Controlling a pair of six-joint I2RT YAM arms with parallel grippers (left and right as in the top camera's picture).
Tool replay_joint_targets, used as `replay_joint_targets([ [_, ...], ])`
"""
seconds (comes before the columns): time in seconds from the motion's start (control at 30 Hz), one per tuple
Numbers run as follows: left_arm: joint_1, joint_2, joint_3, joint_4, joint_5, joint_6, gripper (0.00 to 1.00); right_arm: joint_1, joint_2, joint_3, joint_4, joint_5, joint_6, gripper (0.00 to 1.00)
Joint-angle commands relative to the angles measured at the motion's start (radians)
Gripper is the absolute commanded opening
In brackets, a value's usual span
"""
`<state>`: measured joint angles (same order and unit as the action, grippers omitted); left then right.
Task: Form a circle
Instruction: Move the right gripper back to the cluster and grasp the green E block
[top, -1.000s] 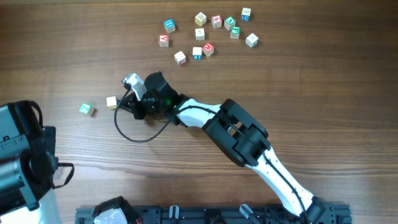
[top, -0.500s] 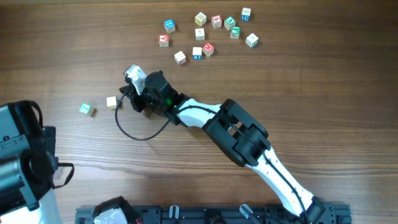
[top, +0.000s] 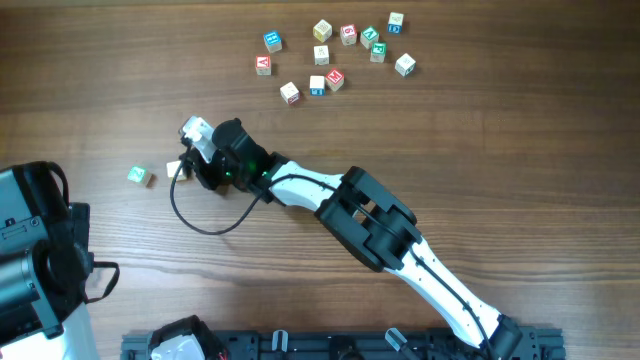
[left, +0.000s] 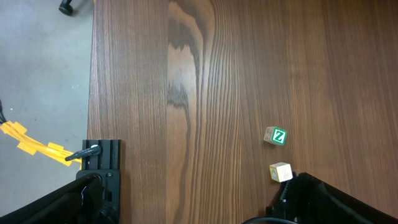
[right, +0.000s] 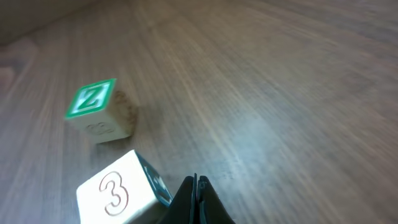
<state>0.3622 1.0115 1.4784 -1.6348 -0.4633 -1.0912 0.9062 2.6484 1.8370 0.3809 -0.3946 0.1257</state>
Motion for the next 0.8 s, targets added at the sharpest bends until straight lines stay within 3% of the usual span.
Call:
replay_joint_targets([
  [0.0,0.005,-0.001,0.0,-0.001,-0.005,-0.019,1.0,0.0,0.026,0.016,-0.011,-0.101,0.002,0.04],
  [0.3,0.005,-0.001,0.0,-0.001,-0.005,-0.019,1.0,-0.008,0.021,0.018,-0.021,-0.072,0.013,0.04],
  [0.43,0.005,-0.001,0.0,-0.001,-0.005,-0.019,1.0,-0.056,-0.086,0.018,-0.222,0.281,0.028,0.04],
  [0.57,0.005,-0.001,0.0,-0.001,-0.005,-0.019,1.0,-0.123,-0.289,0.018,-0.512,0.36,0.008,0.06],
  [0.6,0.005,-0.001,0.0,-0.001,-0.005,-0.019,1.0,-0.143,-0.342,0.018,-0.571,0.385,0.008,0.16],
  [0.63,0.005,-0.001,0.0,-0.001,-0.005,-0.019,1.0,-0.178,-0.419,0.018,-0.657,0.412,0.008,0.69],
  [0.67,0.005,-0.001,0.0,-0.001,-0.005,-0.019,1.0,-0.198,-0.459,0.018,-0.693,0.419,0.006,1.0],
  [0.77,0.005,-0.001,0.0,-0.001,-0.005,-0.019,1.0,-0.283,-0.571,0.018,-0.771,0.435,0.005,1.0],
])
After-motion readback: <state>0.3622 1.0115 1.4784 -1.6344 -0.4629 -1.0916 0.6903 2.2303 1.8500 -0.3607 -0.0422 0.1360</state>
